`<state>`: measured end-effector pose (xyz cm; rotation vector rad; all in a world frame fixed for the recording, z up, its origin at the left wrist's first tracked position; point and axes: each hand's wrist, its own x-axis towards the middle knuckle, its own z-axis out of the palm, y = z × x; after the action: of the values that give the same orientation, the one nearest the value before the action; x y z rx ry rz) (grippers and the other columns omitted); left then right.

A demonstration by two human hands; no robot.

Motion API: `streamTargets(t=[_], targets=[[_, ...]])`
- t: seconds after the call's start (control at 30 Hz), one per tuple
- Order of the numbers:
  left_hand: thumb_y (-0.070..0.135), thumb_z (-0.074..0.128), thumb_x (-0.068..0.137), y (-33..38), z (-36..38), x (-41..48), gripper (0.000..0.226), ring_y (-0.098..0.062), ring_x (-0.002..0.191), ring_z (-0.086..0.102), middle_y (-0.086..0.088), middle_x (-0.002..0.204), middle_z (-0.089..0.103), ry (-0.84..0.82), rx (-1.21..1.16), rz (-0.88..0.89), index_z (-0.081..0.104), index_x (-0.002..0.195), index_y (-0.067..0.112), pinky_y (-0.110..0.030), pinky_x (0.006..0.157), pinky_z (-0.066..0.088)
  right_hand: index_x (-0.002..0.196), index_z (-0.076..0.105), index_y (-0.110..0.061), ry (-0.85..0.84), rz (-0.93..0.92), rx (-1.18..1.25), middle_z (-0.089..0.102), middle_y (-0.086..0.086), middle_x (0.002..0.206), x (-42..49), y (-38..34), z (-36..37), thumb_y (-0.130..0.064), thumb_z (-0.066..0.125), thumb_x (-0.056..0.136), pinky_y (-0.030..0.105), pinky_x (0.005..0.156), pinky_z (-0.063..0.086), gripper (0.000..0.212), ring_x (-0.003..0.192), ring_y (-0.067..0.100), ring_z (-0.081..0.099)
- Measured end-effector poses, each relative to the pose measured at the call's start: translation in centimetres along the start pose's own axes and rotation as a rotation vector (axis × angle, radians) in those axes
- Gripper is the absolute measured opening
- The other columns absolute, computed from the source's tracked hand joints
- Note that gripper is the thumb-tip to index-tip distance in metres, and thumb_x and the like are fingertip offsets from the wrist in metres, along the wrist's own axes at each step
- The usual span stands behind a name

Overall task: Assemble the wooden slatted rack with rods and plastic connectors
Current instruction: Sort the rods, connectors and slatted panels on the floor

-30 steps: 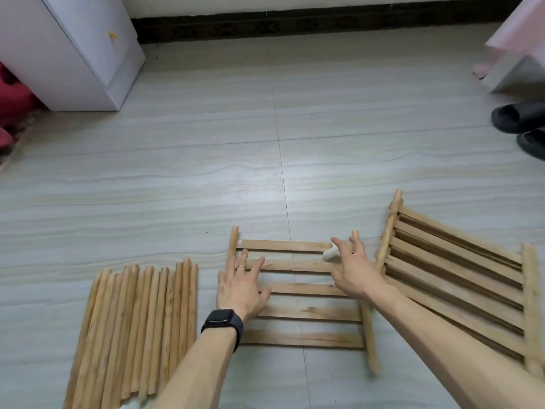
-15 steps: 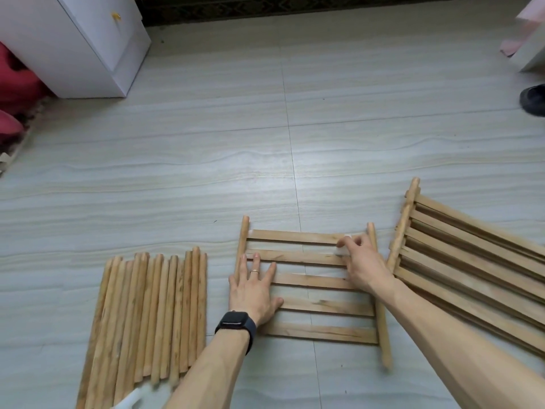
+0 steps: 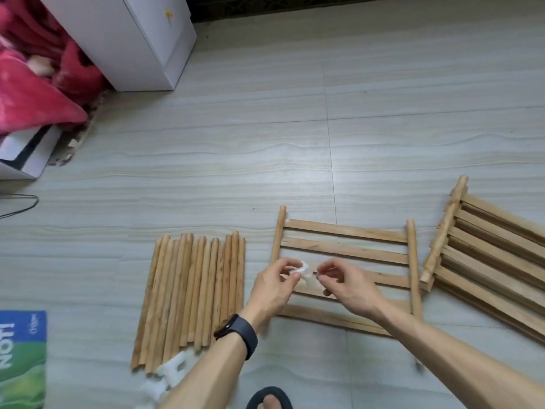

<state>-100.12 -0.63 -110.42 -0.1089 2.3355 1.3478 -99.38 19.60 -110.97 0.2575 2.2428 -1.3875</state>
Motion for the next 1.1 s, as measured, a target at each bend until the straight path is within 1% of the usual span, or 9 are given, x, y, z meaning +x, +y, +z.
streamTargets(t=[0.1,0.2,0.33,0.47,0.6,0.7,0.83,0.93,1.1], targets=[[0.025,0.055,0.102,-3.7,-3.5,-3.0,0.026,-0.007,0.112,0.06,0.016,0.119,0.064,0.24,-0.064,-0.091,0.061,0.126,0.035,-0.031,0.096,0.051,0.125,0.061,-0.023,-0.102,-0.046,-0.335,0.066,-0.004,0.128,-0.8,0.2,3.4,-0.039,0.061,0.097,0.033,0.101,0.049,0.032,0.111,0.014,0.065],[0.02,0.043,0.107,-7.3,-7.4,-7.1,0.034,-0.011,0.121,0.052,0.008,0.135,0.056,0.52,-0.059,-0.191,0.054,0.137,0.031,-0.033,0.101,0.043,0.15,0.039,-0.025,-0.222,-0.099,-0.662,0.033,0.002,0.16,-2.1,0.7,7.0,-0.05,0.051,0.098,0.036,0.118,0.031,0.059,0.144,0.024,0.035],[0.023,0.036,0.108,-11.7,-10.4,-13.1,0.04,-0.017,0.109,0.052,0.001,0.126,0.047,0.707,0.086,-0.435,0.052,0.141,0.039,-0.029,0.09,0.038,0.158,0.012,-0.038,-0.293,-0.138,-0.981,-0.018,0.002,0.169,-3.6,0.8,9.9,-0.051,0.05,0.097,0.049,0.115,0.031,0.074,0.153,0.031,0.01],[0.023,0.038,0.106,-14.7,-10.5,-17.7,0.038,-0.028,0.108,0.053,-0.005,0.115,0.046,0.819,0.112,-0.615,0.059,0.135,0.034,-0.034,0.094,0.04,0.16,-0.01,-0.035,-0.327,-0.137,-1.104,-0.031,0.008,0.164,-4.1,0.8,10.3,-0.046,0.05,0.097,0.05,0.118,0.027,0.088,0.155,0.033,-0.002],[0.028,0.039,0.104,-16.7,-9.8,-19.4,0.038,-0.034,0.123,0.048,-0.014,0.131,0.049,0.677,0.194,-0.764,0.056,0.139,0.029,-0.043,0.103,0.041,0.159,-0.014,-0.037,-0.348,-0.139,-1.14,-0.033,0.006,0.164,-3.9,0.9,9.9,-0.039,0.049,0.098,0.048,0.119,0.028,0.088,0.156,0.031,-0.002],[0.046,0.04,0.102,-16.2,-9.0,-19.2,0.049,-0.034,0.136,0.039,-0.011,0.15,0.036,0.612,0.197,-0.79,0.048,0.145,0.025,-0.046,0.11,0.036,0.159,-0.015,-0.037,-0.365,-0.11,-1.145,-0.032,0.005,0.164,-4.0,0.4,9.9,-0.038,0.051,0.097,0.047,0.12,0.028,0.091,0.156,0.03,-0.004],[0.075,0.038,0.091,-15.0,-7.6,-17.6,0.068,-0.031,0.15,0.017,-0.005,0.164,0.015,0.434,0.381,-0.759,0.032,0.15,0.042,-0.063,0.111,0.024,0.159,-0.018,-0.037,-0.383,-0.08,-1.13,-0.034,0.004,0.163,-3.9,0.2,10.2,-0.039,0.055,0.096,0.046,0.123,0.025,0.096,0.156,0.029,-0.009],[0.077,0.039,0.089,-14.5,-6.7,-16.8,0.074,-0.033,0.152,0.006,-0.003,0.166,0.005,0.28,0.561,-0.752,0.026,0.152,0.041,-0.069,0.11,0.025,0.158,-0.019,-0.036,-0.39,-0.068,-1.125,-0.035,0.004,0.162,-3.7,0.5,10.3,-0.04,0.056,0.095,0.047,0.124,0.024,0.098,0.156,0.029,-0.011],[0.074,0.041,0.09,-14.8,-6.3,-16.8,0.079,-0.031,0.152,0.006,-0.002,0.167,0.004,0.193,0.649,-0.799,0.023,0.154,0.032,-0.068,0.108,0.026,0.158,-0.019,-0.036,-0.385,-0.07,-1.117,-0.036,0.003,0.162,-3.7,0.6,10.5,-0.039,0.056,0.096,0.048,0.124,0.025,0.097,0.156,0.029,-0.012]])
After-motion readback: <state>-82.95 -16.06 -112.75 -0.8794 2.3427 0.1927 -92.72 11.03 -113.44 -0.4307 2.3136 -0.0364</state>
